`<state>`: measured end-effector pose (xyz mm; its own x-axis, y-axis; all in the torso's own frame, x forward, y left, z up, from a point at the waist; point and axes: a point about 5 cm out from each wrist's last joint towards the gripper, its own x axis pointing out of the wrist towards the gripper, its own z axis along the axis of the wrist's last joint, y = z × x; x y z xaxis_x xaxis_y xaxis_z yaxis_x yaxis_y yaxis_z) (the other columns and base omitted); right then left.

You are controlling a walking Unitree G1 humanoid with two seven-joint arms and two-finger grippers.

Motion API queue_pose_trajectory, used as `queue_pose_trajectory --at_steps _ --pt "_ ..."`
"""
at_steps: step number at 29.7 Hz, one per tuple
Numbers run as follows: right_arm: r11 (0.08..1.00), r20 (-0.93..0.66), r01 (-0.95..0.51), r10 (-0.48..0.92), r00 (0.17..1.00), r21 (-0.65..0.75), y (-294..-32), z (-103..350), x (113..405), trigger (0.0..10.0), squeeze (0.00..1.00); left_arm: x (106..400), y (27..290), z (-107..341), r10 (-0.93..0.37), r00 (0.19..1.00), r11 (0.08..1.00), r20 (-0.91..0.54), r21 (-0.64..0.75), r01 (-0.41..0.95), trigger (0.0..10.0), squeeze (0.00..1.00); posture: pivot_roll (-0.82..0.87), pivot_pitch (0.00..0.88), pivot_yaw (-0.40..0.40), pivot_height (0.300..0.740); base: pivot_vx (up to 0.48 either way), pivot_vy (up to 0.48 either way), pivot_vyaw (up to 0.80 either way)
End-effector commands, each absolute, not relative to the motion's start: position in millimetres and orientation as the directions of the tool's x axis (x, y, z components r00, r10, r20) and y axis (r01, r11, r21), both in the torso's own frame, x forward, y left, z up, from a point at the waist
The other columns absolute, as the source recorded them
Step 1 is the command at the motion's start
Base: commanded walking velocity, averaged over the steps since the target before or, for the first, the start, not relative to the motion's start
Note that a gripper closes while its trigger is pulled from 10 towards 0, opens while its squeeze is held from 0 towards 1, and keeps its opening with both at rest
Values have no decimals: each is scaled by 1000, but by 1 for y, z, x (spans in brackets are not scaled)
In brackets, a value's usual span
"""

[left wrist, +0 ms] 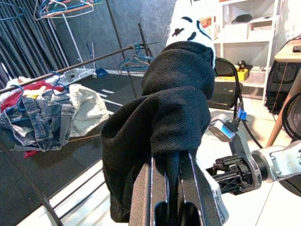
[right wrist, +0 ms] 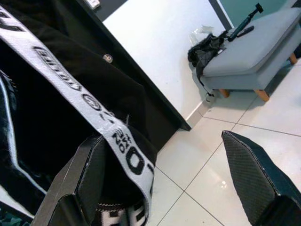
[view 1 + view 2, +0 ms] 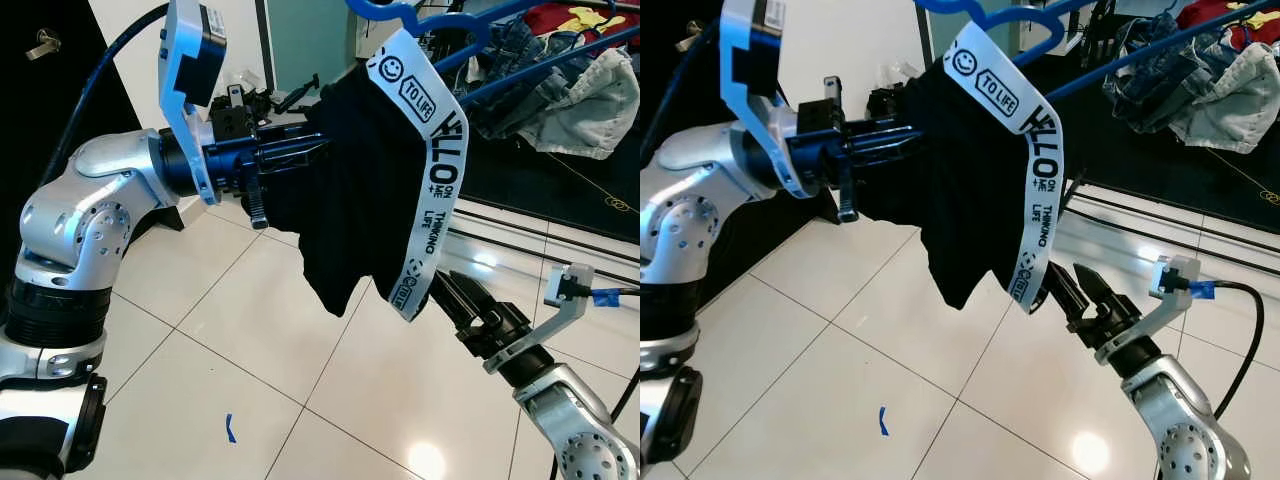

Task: Hang hanger

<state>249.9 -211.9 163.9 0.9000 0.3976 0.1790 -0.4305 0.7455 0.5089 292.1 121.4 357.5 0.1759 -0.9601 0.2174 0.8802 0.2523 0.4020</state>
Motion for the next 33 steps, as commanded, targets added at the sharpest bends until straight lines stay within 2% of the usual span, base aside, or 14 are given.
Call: queue_pose_trajectory --at_steps 1,8,16,17,18,19,22,23,28,33 --pt "752 157 -414 392 907 514 -212 159 250 10000 0 288 124 362 -960 168 251 225 421 872 0 0 -33 114 66 740 0 0 0" --pt "809 11 -400 439 898 431 -202 146 254 10000 0 287 122 363 -961 161 246 227 421 873 0 0 -32 113 67 740 0 0 0" --pt "810 10 -412 449 893 418 -198 148 257 10000 0 285 121 364 -961 155 242 229 423 873 0 0 -30 112 65 740 0 0 0" --pt "809 12 -414 451 893 417 -197 149 258 6118 0 285 120 364 -961 152 240 232 422 874 0 0 -31 112 65 740 0 0 0" --pt "809 12 -414 451 893 417 -197 149 258 6118 0 285 120 364 -961 152 240 232 422 874 0 0 -31 112 65 740 0 0 0" --pt "810 17 -415 449 893 414 -196 150 260 1765 0 284 120 364 -961 148 238 234 421 876 0 0 -30 112 63 740 0 0 0" --pt "812 22 -415 446 895 410 -196 150 262 1765 0 284 120 364 -961 144 235 236 419 877 0 0 -30 112 63 740 0 0 0" --pt "812 37 -412 437 899 414 -197 152 264 0 0 282 119 363 -963 132 222 236 412 883 0 0 -28 112 64 740 0 0 0" --pt "808 68 -412 425 903 422 -198 155 266 0 0 281 117 360 -966 115 203 233 400 894 0 0 -26 112 64 740 0 0 0" --pt "795 119 -423 415 902 435 -200 161 267 0 0 287 120 351 -964 156 230 214 382 895 0 0 -27 113 63 740 0 0 0"
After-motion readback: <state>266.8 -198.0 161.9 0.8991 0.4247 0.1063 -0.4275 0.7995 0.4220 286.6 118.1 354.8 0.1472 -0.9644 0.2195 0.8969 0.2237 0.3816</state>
